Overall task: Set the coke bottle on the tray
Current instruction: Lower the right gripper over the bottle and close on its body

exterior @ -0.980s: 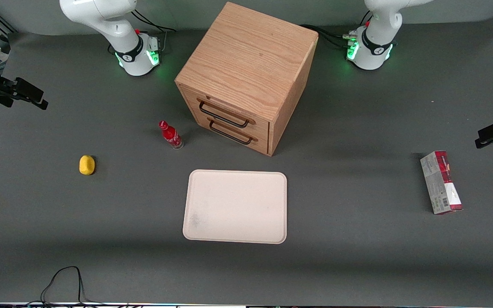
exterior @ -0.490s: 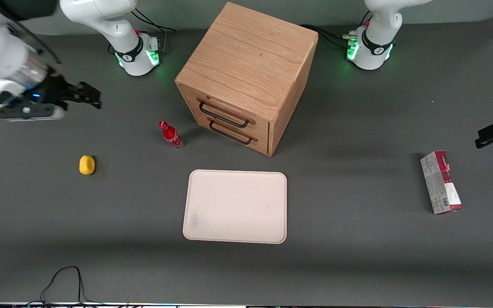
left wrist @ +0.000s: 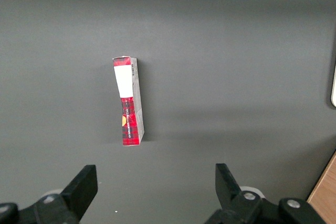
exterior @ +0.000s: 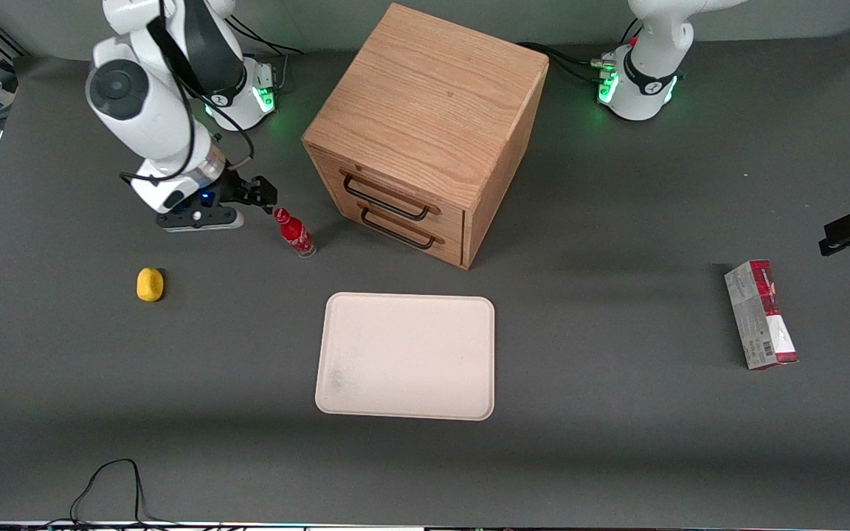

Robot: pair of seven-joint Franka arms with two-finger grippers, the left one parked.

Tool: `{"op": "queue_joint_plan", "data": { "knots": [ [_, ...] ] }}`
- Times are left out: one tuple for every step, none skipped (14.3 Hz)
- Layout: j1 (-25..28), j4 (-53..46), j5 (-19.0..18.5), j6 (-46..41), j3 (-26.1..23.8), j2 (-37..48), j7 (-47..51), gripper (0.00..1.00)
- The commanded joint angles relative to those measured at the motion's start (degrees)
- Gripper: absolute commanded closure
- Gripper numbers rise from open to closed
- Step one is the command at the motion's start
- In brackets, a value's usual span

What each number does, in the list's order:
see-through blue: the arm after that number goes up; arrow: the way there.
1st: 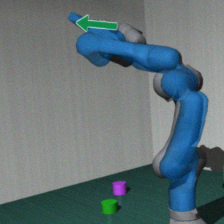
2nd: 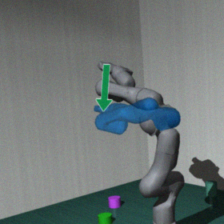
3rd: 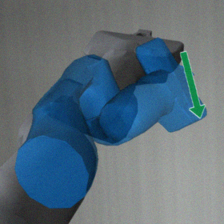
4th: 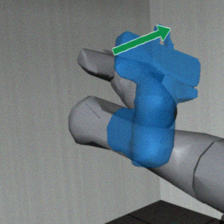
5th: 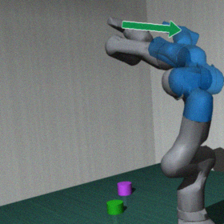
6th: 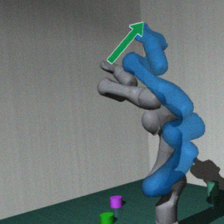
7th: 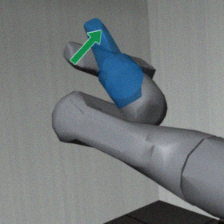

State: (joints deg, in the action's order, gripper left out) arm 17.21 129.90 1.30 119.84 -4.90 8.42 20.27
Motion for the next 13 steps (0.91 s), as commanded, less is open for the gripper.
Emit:
{"op": "queue_joint_plan", "data": {
  "knots": [
    [0.5,8.7,1.0,10.7,-1.2,2.5,2.7,0.0],
    [0.5,10.9,1.0,13.7,-1.9,2.2,2.8,0.0],
    [0.5,12.3,1.0,15.8,-2.1,2.0,3.4,0.0],
    [0.7,13.4,1.0,17.8,-2.5,1.4,4.6,0.0],
    [1.0,14.1,1.0,18.9,-3.5,1.1,5.0,0.0],
    [1.0,14.6,1.0,19.6,-3.7,0.6,5.0,0.0],
    [1.0,14.6,1.0,19.9,-3.7,0.3,5.0,0.0],
    [1.0,14.8,1.0,20.1,-3.8,-0.2,5.0,0.0],
    [1.0,14.9,1.0,20.7,-3.8,-0.3,5.0,0.0],
    [1.0,15.0,1.0,21.5,-3.8,-1.1,5.0,0.0],
    [1.0,15.0,1.0,22.6,-3.8,-1.7,5.0,0.0],
    [1.0,15.4,1.0,23.7,-3.8,-2.4,5.0,0.01],
    [0.9,15.8,1.0,24.8,-3.8,-2.9,5.0,0.01]
  ]
}}
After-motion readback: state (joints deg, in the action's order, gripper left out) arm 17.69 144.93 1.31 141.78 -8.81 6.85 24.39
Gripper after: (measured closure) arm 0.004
